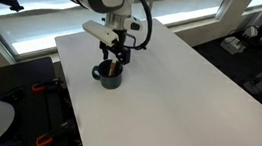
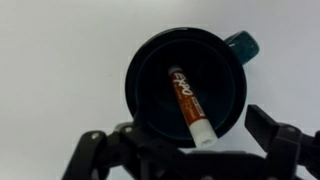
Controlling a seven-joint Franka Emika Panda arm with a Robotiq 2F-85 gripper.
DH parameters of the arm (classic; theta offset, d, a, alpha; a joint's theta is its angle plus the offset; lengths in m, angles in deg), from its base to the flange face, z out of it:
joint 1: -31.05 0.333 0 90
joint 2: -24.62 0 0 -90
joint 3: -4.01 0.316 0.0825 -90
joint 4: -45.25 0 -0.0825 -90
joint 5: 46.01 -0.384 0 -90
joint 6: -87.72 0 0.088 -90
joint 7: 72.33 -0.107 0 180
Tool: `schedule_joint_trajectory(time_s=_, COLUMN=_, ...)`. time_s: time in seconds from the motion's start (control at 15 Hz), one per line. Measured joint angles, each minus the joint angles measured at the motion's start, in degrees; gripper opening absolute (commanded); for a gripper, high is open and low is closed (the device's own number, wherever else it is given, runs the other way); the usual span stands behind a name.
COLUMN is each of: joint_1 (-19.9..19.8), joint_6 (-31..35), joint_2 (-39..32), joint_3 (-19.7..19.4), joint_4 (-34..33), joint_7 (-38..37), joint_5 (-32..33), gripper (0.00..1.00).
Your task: Remove the marker from the cup
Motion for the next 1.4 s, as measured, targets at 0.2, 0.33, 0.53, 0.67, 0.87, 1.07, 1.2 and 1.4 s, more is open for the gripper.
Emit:
schedule_joint_trajectory(time_s=0.2, joint_1=0.0, joint_6=1.1, joint_2=3.9, joint_3=0.2, joint_4=2.6, joint_7=0.0, joint_5=-1.5, gripper=1.00)
schedule_joint_trajectory(time_s=0.33, joint_1=0.0, joint_6=1.1, joint_2=7.3, joint_3=0.2, joint_4=4.6, joint_7=0.0, joint_5=-1.6, gripper=1.00)
schedule_joint_trajectory(time_s=0.53, joint_1=0.0, joint_6=0.0, joint_2=11.7, joint_3=0.2, joint_4=7.3, joint_7=0.1, joint_5=-1.6, gripper=1.00)
schedule_joint_trajectory(time_s=0.67, joint_1=0.0, joint_6=-1.2, joint_2=14.2, joint_3=0.2, joint_4=8.7, joint_7=1.2, joint_5=-1.8, gripper=1.00)
schedule_joint_trajectory(time_s=0.87, joint_1=-0.1, joint_6=-2.8, joint_2=16.0, joint_3=0.2, joint_4=9.2, joint_7=2.9, joint_5=-2.7, gripper=1.00)
schedule_joint_trajectory(time_s=1.07, joint_1=-0.1, joint_6=-2.5, joint_2=15.3, joint_3=0.2, joint_4=9.2, joint_7=2.9, joint_5=-2.6, gripper=1.00)
schedule_joint_trajectory(time_s=1.2, joint_1=-0.1, joint_6=-1.3, joint_2=14.4, joint_3=0.2, joint_4=9.0, joint_7=3.6, joint_5=-2.2, gripper=1.00)
schedule_joint_trajectory(time_s=1.4, joint_1=-0.4, joint_6=1.0, joint_2=11.9, joint_3=0.1, joint_4=8.5, joint_7=8.0, joint_5=-2.2, gripper=1.00)
